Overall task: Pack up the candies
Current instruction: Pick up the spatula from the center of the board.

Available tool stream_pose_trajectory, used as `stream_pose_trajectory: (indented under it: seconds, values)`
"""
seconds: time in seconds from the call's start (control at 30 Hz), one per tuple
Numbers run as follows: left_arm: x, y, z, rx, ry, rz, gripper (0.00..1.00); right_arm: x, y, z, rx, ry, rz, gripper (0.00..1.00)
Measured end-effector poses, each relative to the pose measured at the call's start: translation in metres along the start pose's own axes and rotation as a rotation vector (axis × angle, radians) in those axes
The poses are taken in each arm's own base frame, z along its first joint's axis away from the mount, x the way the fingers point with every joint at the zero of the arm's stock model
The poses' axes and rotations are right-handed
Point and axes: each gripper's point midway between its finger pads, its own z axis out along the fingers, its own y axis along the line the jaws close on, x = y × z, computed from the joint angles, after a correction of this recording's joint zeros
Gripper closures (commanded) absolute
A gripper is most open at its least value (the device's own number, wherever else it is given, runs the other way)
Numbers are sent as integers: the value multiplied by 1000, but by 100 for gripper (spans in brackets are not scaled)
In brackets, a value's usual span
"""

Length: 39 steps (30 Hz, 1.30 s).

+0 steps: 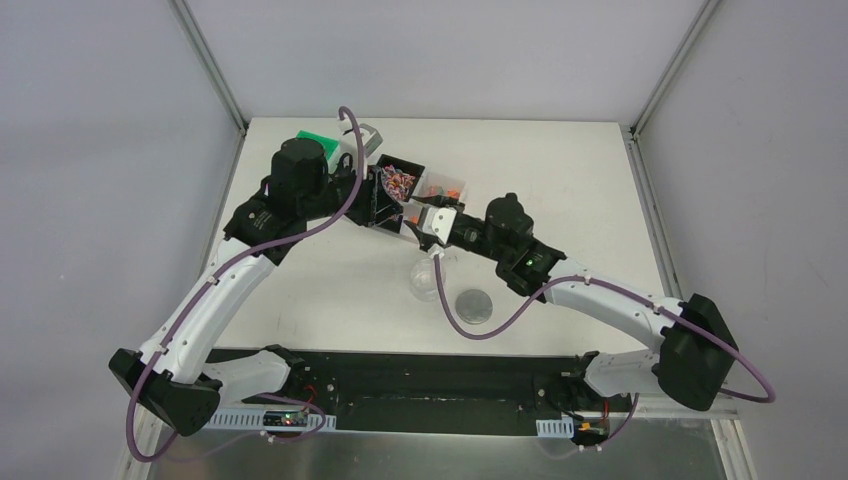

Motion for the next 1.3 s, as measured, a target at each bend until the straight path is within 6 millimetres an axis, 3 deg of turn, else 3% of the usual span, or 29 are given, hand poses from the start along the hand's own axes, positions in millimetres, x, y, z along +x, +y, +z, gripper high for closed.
stream_pose_trajectory:
  seconds: [0.1, 0.3, 0.53, 0.63, 0.83, 1.1, 1.3]
  values:
    - [0, -2, 0, 10, 3, -1, 100, 2, 3, 4, 2, 6, -8, 64]
    - [0, -5, -2, 23, 1, -4, 100, -3, 1, 8, 23, -11, -16, 100]
    - [-6, -8, -8, 26, -28, 9, 61, -11, -3, 9, 43, -41, -1, 100]
    - [-9, -8, -10, 19, -48, 23, 53, -17, -7, 10, 63, -67, 14, 100]
    - [-6, -5, -8, 10, -39, 25, 46, -28, -14, 10, 102, -123, 37, 100]
    - [-6, -1, -1, 7, -35, 22, 34, -19, -9, 16, 90, -112, 54, 100]
    - [-7, 1, 5, 7, -30, 17, 41, -19, -8, 17, 87, -115, 53, 100]
